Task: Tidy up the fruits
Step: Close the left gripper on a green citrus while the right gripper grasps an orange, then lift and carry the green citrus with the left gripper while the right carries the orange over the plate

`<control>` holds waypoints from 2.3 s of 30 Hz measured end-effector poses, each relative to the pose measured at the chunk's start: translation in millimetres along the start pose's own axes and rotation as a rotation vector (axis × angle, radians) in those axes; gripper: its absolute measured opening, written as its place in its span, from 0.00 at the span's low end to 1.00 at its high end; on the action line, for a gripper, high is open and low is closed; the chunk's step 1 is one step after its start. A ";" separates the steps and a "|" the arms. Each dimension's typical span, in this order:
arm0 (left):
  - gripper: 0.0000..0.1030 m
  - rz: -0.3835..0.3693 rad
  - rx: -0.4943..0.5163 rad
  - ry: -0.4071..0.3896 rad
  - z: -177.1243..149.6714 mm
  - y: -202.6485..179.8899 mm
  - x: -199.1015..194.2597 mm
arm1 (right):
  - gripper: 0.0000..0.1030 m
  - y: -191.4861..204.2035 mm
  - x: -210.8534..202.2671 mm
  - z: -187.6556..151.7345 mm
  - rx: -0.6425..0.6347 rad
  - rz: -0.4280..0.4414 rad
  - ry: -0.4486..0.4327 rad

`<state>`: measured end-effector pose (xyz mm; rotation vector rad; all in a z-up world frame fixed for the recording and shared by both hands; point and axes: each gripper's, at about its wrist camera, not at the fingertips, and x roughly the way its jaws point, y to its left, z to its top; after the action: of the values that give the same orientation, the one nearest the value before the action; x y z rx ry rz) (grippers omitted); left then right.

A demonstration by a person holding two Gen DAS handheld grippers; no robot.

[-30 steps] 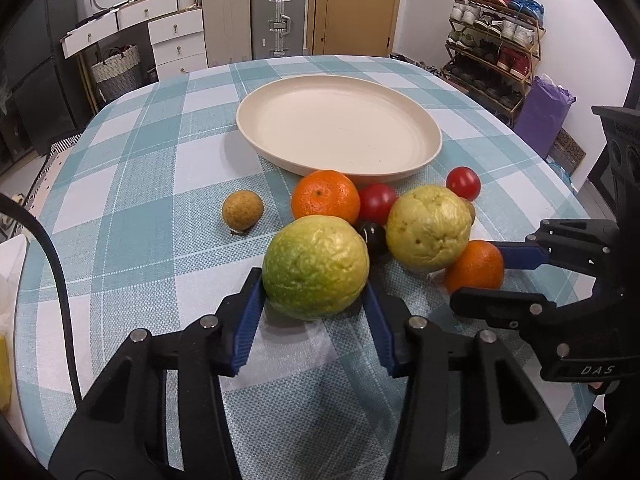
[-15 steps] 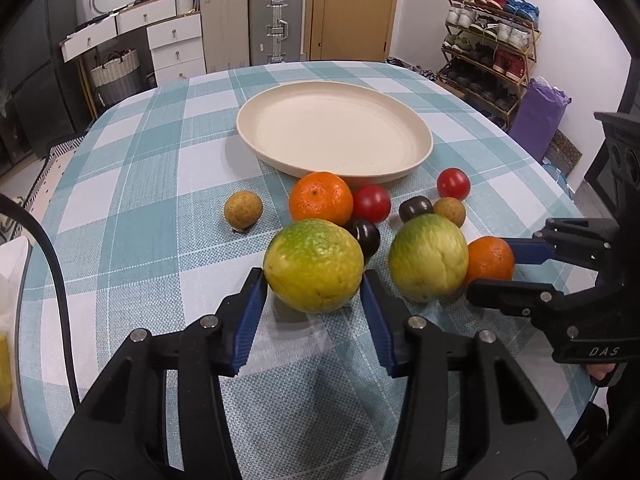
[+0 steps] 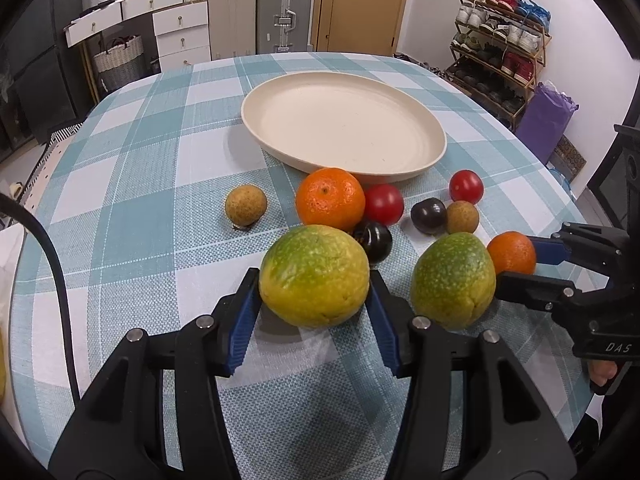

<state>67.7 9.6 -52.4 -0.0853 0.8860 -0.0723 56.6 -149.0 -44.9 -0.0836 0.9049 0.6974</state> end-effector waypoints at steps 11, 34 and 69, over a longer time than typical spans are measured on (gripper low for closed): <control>0.45 -0.032 0.005 -0.072 -0.2 0.0 -14.6 | 0.40 -6.3 -6.7 5.4 0.014 -0.005 -0.039; 0.45 -0.020 -0.007 -0.222 57.3 -0.6 -23.3 | 0.40 -26.6 -11.4 61.4 0.044 -0.057 -0.136; 0.45 0.007 0.018 -0.141 99.0 -2.7 59.6 | 0.40 -63.0 58.9 105.5 0.091 -0.086 -0.086</control>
<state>182.0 5.5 -35.7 -0.0694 0.7443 -0.0672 191.3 -130.5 -35.9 -0.0108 0.8441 0.5748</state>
